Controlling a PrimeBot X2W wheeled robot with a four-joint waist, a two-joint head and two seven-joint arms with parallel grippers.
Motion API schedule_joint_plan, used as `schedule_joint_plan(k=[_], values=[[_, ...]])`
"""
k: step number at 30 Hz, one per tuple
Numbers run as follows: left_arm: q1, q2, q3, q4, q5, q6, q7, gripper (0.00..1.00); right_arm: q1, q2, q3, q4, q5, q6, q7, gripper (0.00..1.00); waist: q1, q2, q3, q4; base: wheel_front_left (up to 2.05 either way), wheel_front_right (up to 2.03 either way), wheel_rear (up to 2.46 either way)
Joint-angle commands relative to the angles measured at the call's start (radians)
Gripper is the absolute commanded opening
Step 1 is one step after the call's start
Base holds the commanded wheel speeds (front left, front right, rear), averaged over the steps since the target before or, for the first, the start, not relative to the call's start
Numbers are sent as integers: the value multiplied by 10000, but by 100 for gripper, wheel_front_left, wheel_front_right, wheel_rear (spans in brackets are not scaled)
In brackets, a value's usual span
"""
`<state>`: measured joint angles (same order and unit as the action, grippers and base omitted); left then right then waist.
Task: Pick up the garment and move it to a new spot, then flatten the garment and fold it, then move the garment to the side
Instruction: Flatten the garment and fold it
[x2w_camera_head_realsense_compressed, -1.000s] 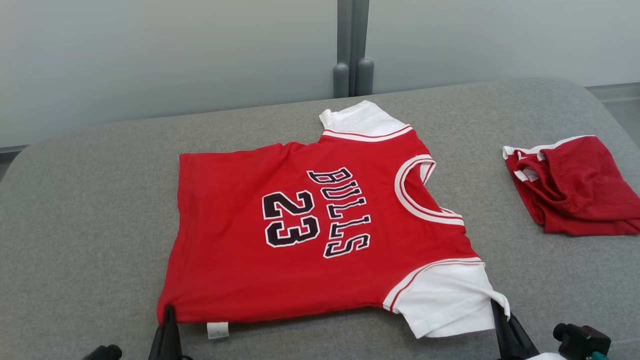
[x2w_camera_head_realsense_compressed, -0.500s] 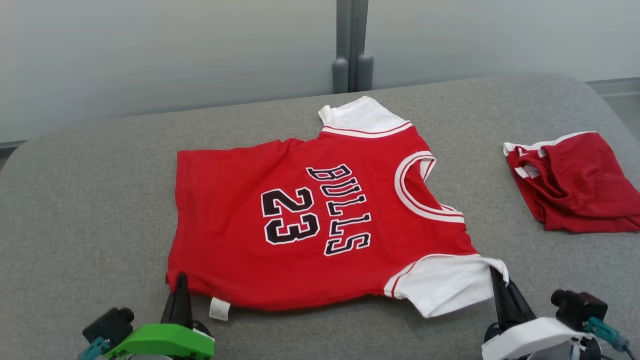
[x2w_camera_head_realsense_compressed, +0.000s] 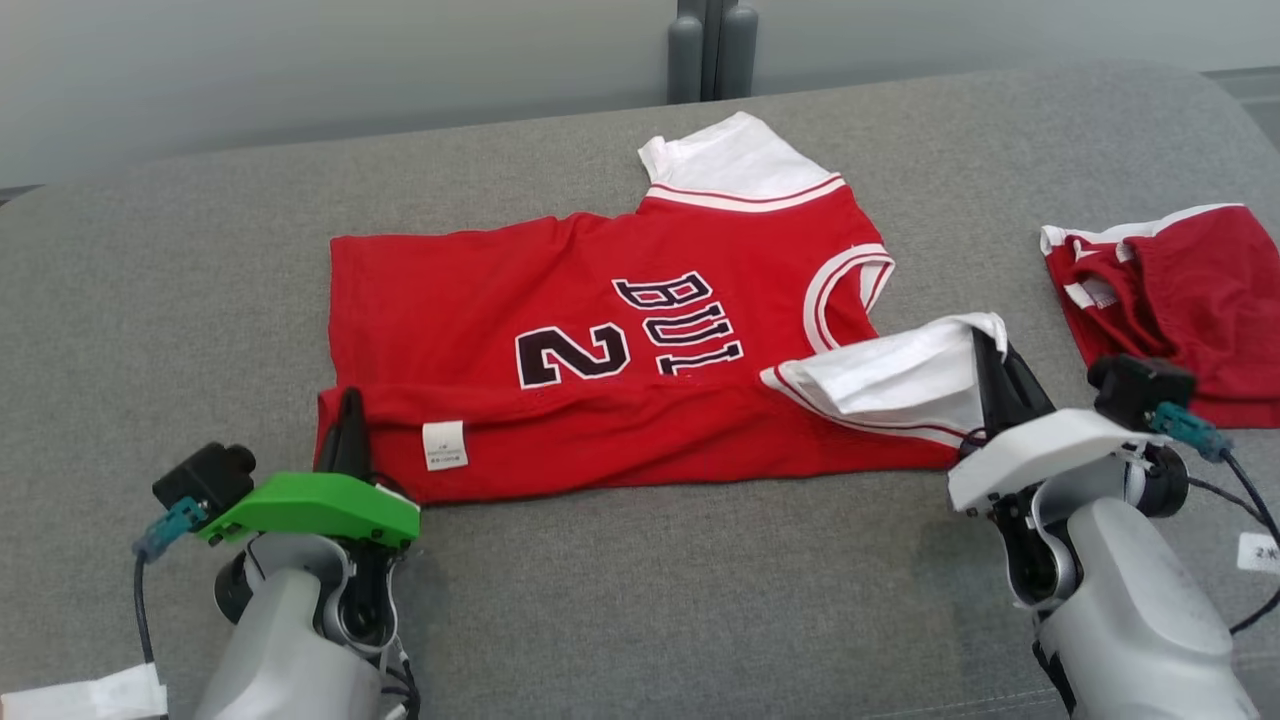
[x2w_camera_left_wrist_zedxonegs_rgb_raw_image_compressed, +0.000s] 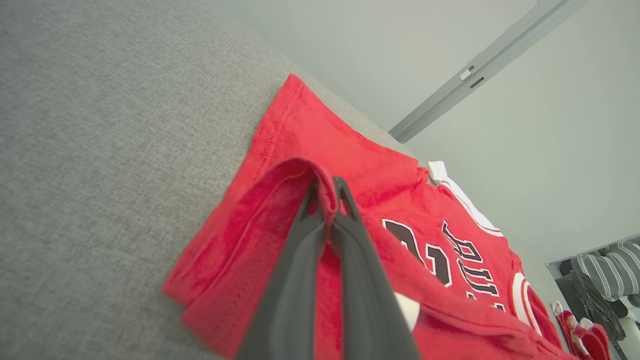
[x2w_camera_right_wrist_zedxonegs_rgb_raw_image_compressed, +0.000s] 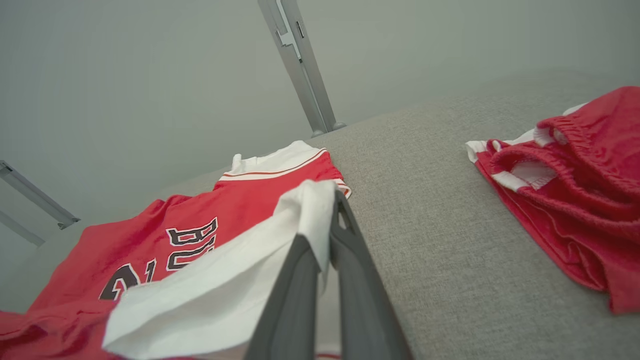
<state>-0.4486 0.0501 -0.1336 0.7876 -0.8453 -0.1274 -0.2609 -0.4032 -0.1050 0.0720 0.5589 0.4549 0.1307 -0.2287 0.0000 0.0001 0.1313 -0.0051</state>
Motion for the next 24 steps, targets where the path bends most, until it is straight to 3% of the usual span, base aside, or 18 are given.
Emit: schedule_joint_plan(k=[1, 8, 16, 17, 18, 19, 20, 21, 24], values=[[-338, 23, -23, 160, -22, -39, -30, 0, -285, -61, 28, 282, 30, 1, 17, 0, 0, -1, 391, 95, 0, 0, 0], [-1499, 25, -294, 1331, -34, -41, -41, 0, -1904, -192, 682, 2270, 216, 1, -127, 0, 0, -1, 920, 187, 0, 0, 0], [-1952, 25, 135, 1717, 295, -42, -43, 0, -3022, -232, 1556, 3654, 617, 1, -286, 0, 0, -1, 1176, 202, 0, 0, 0], [-1972, 26, 194, 1708, 312, -42, -43, 0, -3130, -247, 1634, 3759, 662, 1, -307, 22, 0, -1, 1192, 210, 0, 0, 0], [-1988, 27, 234, 1694, 327, -41, -44, 5, -3234, -266, 1713, 3862, 681, 1, -325, 45, 0, -1, 1205, 216, 0, 0, 0], [-1999, 26, 254, 1671, 342, -41, -44, 40, -3326, -276, 1793, 3933, 714, 1, -335, 93, 0, -1, 1214, 222, 0, 0, 0], [-2002, 26, 285, 1640, 352, -41, -44, 81, -3419, -283, 1841, 4004, 752, 1, -356, 100, 0, -1, 1220, 229, 0, 0, 0], [-1996, 27, 313, 1618, 362, -40, -44, 100, -3503, -296, 1876, 4073, 791, 1, -365, 100, 0, -1, 1225, 235, 0, 0, 0], [-1979, 25, 343, 1570, 352, -33, -38, 100, -3790, -359, 1901, 4114, 795, 1, -370, 100, 0, -1, 1240, 249, 0, 0, 0]])
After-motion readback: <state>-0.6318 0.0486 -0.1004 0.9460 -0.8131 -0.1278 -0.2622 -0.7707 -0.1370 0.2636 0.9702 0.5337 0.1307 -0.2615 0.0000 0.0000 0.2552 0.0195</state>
